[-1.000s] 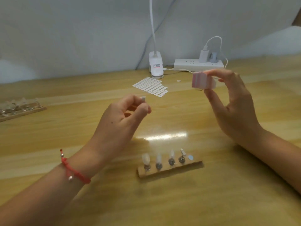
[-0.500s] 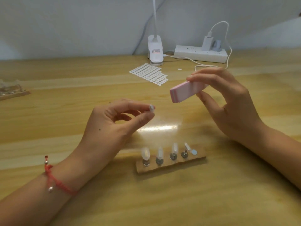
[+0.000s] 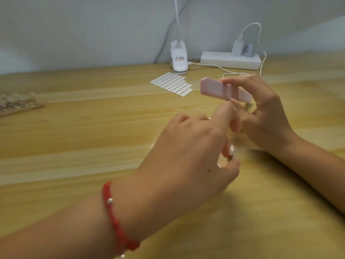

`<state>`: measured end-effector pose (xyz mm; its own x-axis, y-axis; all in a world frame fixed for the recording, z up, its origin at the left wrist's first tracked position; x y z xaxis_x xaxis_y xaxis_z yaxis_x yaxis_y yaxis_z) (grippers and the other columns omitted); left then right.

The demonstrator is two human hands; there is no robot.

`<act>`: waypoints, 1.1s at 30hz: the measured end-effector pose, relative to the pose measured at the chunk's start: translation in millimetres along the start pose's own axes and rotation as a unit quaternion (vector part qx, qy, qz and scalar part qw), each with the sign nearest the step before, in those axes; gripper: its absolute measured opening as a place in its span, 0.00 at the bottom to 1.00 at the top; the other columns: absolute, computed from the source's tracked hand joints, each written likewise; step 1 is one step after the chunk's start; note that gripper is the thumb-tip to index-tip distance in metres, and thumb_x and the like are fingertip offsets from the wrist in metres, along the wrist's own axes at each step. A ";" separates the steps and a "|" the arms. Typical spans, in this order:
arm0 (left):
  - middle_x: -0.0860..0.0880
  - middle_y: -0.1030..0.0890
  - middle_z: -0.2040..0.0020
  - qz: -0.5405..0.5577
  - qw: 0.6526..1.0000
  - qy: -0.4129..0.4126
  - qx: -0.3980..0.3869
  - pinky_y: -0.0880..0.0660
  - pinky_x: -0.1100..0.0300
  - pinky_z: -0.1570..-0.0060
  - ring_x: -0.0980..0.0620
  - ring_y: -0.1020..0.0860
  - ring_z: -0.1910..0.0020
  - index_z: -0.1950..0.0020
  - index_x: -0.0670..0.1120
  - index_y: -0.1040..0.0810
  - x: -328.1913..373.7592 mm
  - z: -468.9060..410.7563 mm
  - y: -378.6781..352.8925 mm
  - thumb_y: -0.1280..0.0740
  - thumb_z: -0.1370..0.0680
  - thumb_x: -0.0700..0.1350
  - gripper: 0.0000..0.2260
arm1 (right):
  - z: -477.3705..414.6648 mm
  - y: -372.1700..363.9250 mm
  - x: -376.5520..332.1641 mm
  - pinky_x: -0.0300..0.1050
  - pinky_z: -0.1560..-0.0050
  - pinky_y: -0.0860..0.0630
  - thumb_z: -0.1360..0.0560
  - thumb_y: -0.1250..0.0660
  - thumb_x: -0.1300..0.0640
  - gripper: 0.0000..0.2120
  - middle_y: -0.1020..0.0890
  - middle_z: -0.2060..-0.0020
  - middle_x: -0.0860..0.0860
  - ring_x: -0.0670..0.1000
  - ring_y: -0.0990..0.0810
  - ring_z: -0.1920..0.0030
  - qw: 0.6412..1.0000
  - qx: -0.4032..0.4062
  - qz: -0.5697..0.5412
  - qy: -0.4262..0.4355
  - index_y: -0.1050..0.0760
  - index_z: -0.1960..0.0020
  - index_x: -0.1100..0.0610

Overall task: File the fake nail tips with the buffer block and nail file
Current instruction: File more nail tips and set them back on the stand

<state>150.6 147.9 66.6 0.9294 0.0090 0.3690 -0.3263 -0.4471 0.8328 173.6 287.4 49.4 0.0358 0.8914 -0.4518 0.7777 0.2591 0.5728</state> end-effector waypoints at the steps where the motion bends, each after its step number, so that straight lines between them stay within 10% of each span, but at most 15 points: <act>1: 0.58 0.21 0.60 -0.050 0.999 -0.008 -0.008 0.37 0.58 0.46 0.58 0.26 0.55 0.47 0.55 0.37 3.9 -1.4 -4.9 0.32 0.29 0.52 0.16 | -0.1 0.1 -0.3 0.38 0.39 0.31 0.25 0.32 0.70 0.19 0.21 0.42 0.57 0.53 0.24 0.40 1.000 0.000 -0.002 0.001 0.23 0.36 0.59; 12: 0.66 0.26 0.55 -0.083 0.991 0.079 -0.065 0.43 0.63 0.51 0.65 0.36 0.52 0.46 0.64 0.36 -34.9 9.2 -1.3 0.39 0.37 0.71 0.23 | -0.1 -1.4 -1.2 0.43 0.41 0.30 0.25 0.32 0.69 0.18 0.21 0.43 0.56 0.55 0.24 0.41 1.000 -0.003 0.001 0.006 0.23 0.36 0.58; 21: 0.62 0.20 0.56 -0.117 0.991 -0.004 -0.057 0.41 0.60 0.43 0.62 0.27 0.51 0.59 0.58 0.23 -18.1 8.1 -7.3 0.32 0.29 0.60 0.07 | -0.1 -4.1 -4.2 0.43 0.42 0.30 0.25 0.31 0.70 0.18 0.21 0.43 0.57 0.57 0.24 0.42 1.000 -0.014 0.002 0.009 0.23 0.37 0.60; 26: 0.61 0.16 0.65 0.244 0.965 0.098 0.018 0.31 0.79 0.63 0.65 0.19 0.63 0.61 0.56 0.16 -29.8 2.3 21.9 0.24 0.36 0.56 0.08 | -0.1 1.7 -10.9 0.30 0.40 0.33 0.25 0.32 0.71 0.18 0.22 0.43 0.55 0.49 0.26 0.41 1.000 0.001 0.001 0.027 0.23 0.37 0.60; 33: 0.60 0.16 0.64 0.243 0.939 0.193 0.145 0.30 0.78 0.61 0.64 0.19 0.62 0.63 0.56 0.16 -105.3 23.8 37.8 0.26 0.41 0.59 0.11 | 1.6 0.9 -19.9 0.29 0.40 0.33 0.25 0.31 0.71 0.22 0.23 0.42 0.54 0.45 0.27 0.42 0.999 0.001 -0.015 0.039 0.25 0.35 0.55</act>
<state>44.5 108.8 49.4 0.5323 0.0390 0.8457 -0.5842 -0.7061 0.4003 174.6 269.3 57.8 -0.0368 0.9091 -0.4150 0.7793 0.2861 0.5575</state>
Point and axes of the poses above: each hand's wrist, its own z-axis away from the middle knuckle, its own y-axis out of the back of the hand, x = y × z, the point moved 10 cm from there along -z, towards the middle knuckle
